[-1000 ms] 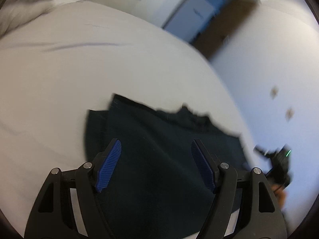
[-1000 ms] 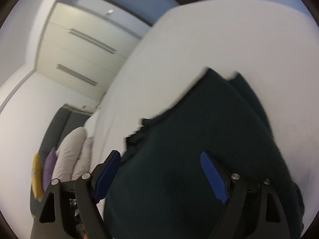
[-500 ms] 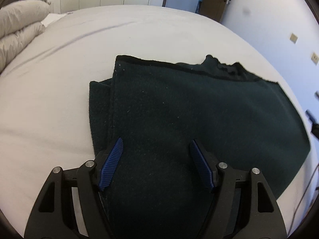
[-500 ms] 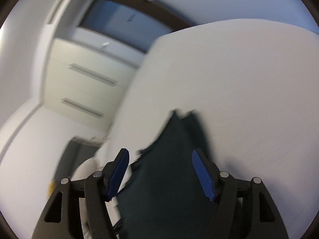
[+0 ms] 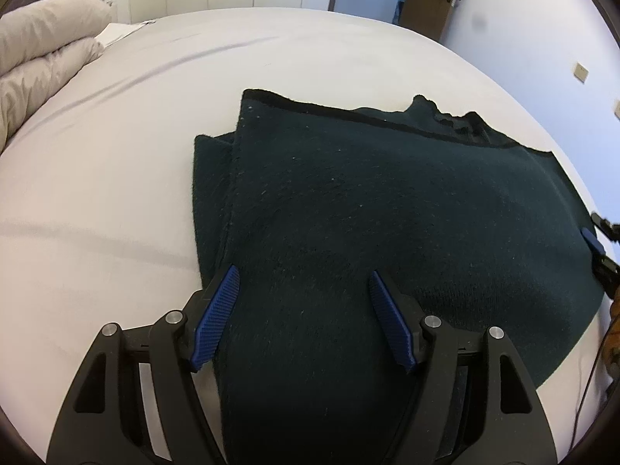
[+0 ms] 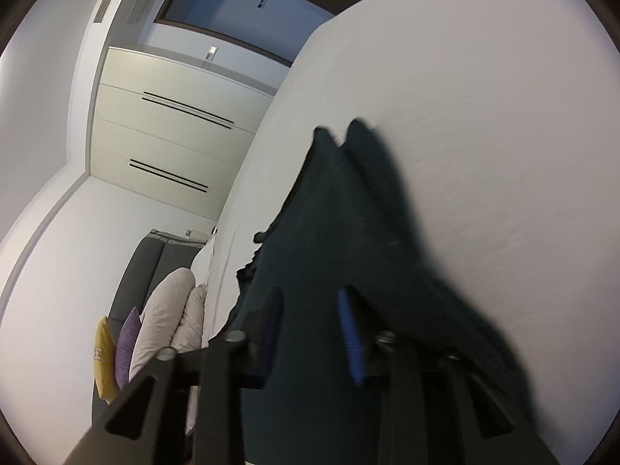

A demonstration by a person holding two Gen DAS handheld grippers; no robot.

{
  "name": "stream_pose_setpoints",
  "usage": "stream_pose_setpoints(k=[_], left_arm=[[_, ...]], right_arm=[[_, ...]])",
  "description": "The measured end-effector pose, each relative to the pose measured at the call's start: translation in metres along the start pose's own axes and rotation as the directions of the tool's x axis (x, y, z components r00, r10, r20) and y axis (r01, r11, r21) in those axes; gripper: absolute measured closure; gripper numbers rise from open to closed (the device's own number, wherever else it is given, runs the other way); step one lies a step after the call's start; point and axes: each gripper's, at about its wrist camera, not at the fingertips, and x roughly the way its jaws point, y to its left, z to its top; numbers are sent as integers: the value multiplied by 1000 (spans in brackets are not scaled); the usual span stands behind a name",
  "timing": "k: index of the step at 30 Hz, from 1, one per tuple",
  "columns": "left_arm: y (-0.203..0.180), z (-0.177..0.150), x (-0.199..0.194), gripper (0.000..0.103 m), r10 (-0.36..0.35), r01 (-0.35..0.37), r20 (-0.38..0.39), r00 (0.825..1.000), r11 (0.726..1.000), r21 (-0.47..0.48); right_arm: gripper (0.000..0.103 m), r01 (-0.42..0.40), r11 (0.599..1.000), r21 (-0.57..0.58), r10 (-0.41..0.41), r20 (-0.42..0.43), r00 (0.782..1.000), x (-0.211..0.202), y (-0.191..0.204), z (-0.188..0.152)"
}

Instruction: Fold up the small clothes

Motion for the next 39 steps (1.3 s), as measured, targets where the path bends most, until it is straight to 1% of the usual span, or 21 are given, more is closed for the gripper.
stream_pose_setpoints(k=[3, 5, 7, 8, 10, 13, 14, 16, 17, 20, 21, 23, 25, 26, 28, 31, 33, 34, 36, 37, 39], left_arm=[[0, -5, -5, 34, 22, -21, 12, 1000, 1000, -13], [3, -9, -5, 33, 60, -59, 7, 998, 998, -38], [21, -16, -5, 33, -4, 4, 0, 1000, 990, -140], [23, -17, -5, 33, -14, 14, 1, 1000, 989, -146], [20, -17, -6, 33, 2, -2, 2, 1000, 992, -127], [17, -18, -8, 33, 11, -10, 6, 1000, 993, -116], [17, -18, -7, 33, 5, -4, 9, 1000, 993, -120], [18, -20, -10, 33, 3, -1, 13, 1000, 993, -120], [17, -21, -13, 33, 11, -8, 18, 1000, 993, -115], [21, -29, -27, 33, 14, -9, 39, 999, 991, -131], [23, -31, -31, 33, 15, -9, 40, 999, 990, -142], [31, -38, -49, 33, 25, -16, 49, 998, 985, -171], [29, -39, -63, 33, 59, -47, 75, 995, 986, -162], [23, -36, -67, 33, 68, -54, 94, 993, 987, -148], [10, -30, -74, 33, 77, -65, 119, 990, 993, -103], [-9, -19, -73, 33, 77, -73, 134, 988, 997, -37], [-18, -14, -54, 33, 94, -95, 71, 993, 995, 3], [-22, -15, -40, 33, 118, -119, 14, 993, 992, 31], [-25, -19, -33, 32, 136, -138, 31, 990, 989, 57], [-27, -20, -33, 32, 144, -146, 32, 989, 987, 68], [-29, -19, -33, 32, 156, -158, 30, 987, 985, 75]], right_arm=[[69, 36, 999, 9, -36, 56, 998, -15, 3, 1], [34, 28, 1000, 12, -29, 96, 995, -24, 14, -3], [27, -35, 999, -18, 37, 105, 994, -27, 29, -10], [25, -65, 997, -45, 68, 80, 994, -21, 39, -14], [25, -82, 992, -98, 83, 7, 997, -7, 51, -21], [28, -6, 991, -131, -3, -69, 998, 18, 57, -31], [39, 16, 994, -106, -22, -53, 998, 19, 47, -31], [46, 1, 998, -55, -1, -10, 1000, 12, 35, -29], [46, -6, 1000, -17, 6, 14, 1000, 4, 30, -27], [45, 61, 998, 9, -62, 73, 995, -11, 32, -25], [43, 73, 997, 13, -74, 80, 994, -16, 35, -27], [30, 33, 999, 2, -33, 82, 996, -24, 49, -33], [29, -38, 999, -31, 40, 35, 999, -15, 66, -38], [29, -77, 995, -69, 76, -22, 997, -2, 83, -44], [29, -104, 988, -118, 94, -90, 991, 15, 103, -55], [29, -167, 972, -164, 129, -222, 966, 54, 128, -83], [29, -189, 970, -152, 138, -296, 945, 79, 131, -100], [29, -185, 973, -140, 132, -320, 938, 89, 128, -106], [35, -138, 981, -135, 86, -340, 937, 98, 116, -114], [41, -139, 980, -144, 85, -332, 939, 97, 111, -114], [44, -152, 981, -123, 106, -319, 942, 84, 100, -110]])
